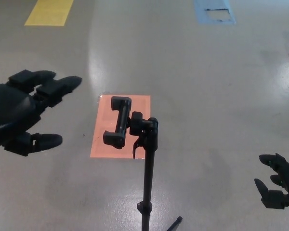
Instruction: The robot uses its left hand to grab the top of a phone stand kept on the floor and tilt it upwards to adjust its angle
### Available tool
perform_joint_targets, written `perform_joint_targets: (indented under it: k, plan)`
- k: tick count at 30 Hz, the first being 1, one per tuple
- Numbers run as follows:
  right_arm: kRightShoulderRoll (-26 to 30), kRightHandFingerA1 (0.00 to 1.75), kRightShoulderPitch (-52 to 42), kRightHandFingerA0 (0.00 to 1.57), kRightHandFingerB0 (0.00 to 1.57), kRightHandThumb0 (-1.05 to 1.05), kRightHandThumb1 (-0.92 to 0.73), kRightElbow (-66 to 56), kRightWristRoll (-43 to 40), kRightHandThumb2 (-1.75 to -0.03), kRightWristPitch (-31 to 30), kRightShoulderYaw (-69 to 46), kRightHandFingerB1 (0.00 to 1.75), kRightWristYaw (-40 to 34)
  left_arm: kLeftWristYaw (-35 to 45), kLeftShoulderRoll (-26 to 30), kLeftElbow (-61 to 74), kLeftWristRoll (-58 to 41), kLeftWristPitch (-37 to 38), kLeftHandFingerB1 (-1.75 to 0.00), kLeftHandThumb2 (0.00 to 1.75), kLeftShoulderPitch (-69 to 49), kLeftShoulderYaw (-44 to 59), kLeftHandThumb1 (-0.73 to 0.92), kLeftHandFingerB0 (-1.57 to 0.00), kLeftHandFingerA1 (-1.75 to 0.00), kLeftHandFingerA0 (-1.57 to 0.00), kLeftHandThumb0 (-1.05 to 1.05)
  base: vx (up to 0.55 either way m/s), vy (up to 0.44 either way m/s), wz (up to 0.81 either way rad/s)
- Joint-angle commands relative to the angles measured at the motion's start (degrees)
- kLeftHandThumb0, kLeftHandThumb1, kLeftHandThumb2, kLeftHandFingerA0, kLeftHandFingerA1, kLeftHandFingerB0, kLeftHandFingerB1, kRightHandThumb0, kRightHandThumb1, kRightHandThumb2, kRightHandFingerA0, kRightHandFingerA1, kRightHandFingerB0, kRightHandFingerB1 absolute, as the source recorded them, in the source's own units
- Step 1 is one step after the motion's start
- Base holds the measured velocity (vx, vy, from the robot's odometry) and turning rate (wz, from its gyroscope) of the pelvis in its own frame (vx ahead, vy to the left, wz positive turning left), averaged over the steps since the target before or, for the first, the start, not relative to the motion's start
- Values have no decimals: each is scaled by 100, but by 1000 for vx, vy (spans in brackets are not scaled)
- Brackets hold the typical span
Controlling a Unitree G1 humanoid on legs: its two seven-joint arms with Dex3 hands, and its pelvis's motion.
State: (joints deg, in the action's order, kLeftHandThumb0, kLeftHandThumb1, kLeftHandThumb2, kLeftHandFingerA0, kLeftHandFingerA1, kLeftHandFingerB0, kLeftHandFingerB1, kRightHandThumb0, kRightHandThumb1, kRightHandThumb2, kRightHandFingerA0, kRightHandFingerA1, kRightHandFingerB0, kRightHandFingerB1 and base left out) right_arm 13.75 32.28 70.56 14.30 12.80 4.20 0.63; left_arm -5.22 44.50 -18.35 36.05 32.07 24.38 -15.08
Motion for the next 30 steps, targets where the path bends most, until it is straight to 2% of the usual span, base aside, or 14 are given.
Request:
perform_joint_targets:
  k: [1, 6, 7, 10, 22, 23, 24, 25, 26, 27, 28, 29, 30]
  plan:
    - [60, 48, 80, 0, 0, -33, -60, 52, -33, -112, 13, -17, 47, -33, -29, 176, 107, 589, 183, -18, 101, 224, -75, 62, 0, -30, -14, -86, 0, 0, 0]
    - [70, 48, 81, 0, 0, -33, -60, 47, -21, -112, 9, -1, 47, -6, 6, 157, 77, 604, 286, -17, 97, 427, -67, 58, 0, -34, -16, -85, 0, 0, 0]
    - [73, 48, 88, 0, 0, -33, -60, 50, -11, -112, 4, 9, 47, -3, 13, 156, 58, 629, 286, -17, 95, 472, -73, 57, 0, -28, -7, -83, 0, 0, 0]
    - [82, 48, 103, 0, 0, -33, -60, 57, 0, -111, -15, 25, 47, 5, 69, 143, 23, 661, 274, -16, 95, 573, -76, 57, 0, -28, -12, -83, 0, 0, 0]
    - [62, 48, 61, 0, 0, -33, -60, 78, 47, -111, -30, 111, 47, 3, 299, -7, 299, 853, 113, -16, 89, 764, -180, 51, 0, -28, -9, -78, 0, 0, 0]
    - [61, 47, 70, 0, 0, -33, -60, 80, 57, -111, -42, 123, 47, -7, 381, -38, 357, 855, 80, -19, 56, 798, -210, 55, 0, -24, -11, -67, 0, 0, 0]
    - [61, 47, 70, 0, 0, -33, -60, 80, 57, -111, -42, 123, 47, -7, 381, -38, 357, 855, 80, -19, 56, 798, -210, 55, 0, -24, -11, -67, 0, 0, 0]
    - [65, 48, 83, 0, 0, -33, -60, 81, 56, -111, -52, 134, 47, -8, 489, -85, 454, 869, 31, -18, 55, 831, -252, 49, 0, -25, -12, -51, 0, 0, 0]
    - [68, 48, 90, 0, 0, -33, -60, 77, 42, -111, -54, 134, 47, 8, 555, -99, 539, 900, -3, -15, 67, 827, -276, 40, 0, -29, -8, -42, 0, 0, 0]
    - [69, 48, 92, 0, 0, -33, -60, 75, 37, -111, -57, 134, 47, 13, 583, -96, 575, 914, -18, -15, 67, 821, -283, 40, 0, -29, -8, -42, 0, 0, 0]
    - [74, 48, 99, 0, 0, -33, -59, 75, 40, -111, -60, 144, 47, 19, 639, -90, 617, 955, -19, -18, 66, 827, -314, 41, 0, -29, -5, -18, 0, 0, 0]
    - [78, 48, 103, 0, 0, -33, -59, 77, 44, -111, -60, 150, 47, 21, 663, -89, 627, 976, -10, -18, 66, 834, -333, 41, 0, -29, -5, -18, 0, 0, 0]
    - [83, 48, 119, 0, 0, -33, -60, 78, 69, -111, -76, 175, 47, 21, 741, -89, 656, 1021, -15, -25, 55, 857, -370, 49, 0, -25, -7, -10, 0, 0, 0]
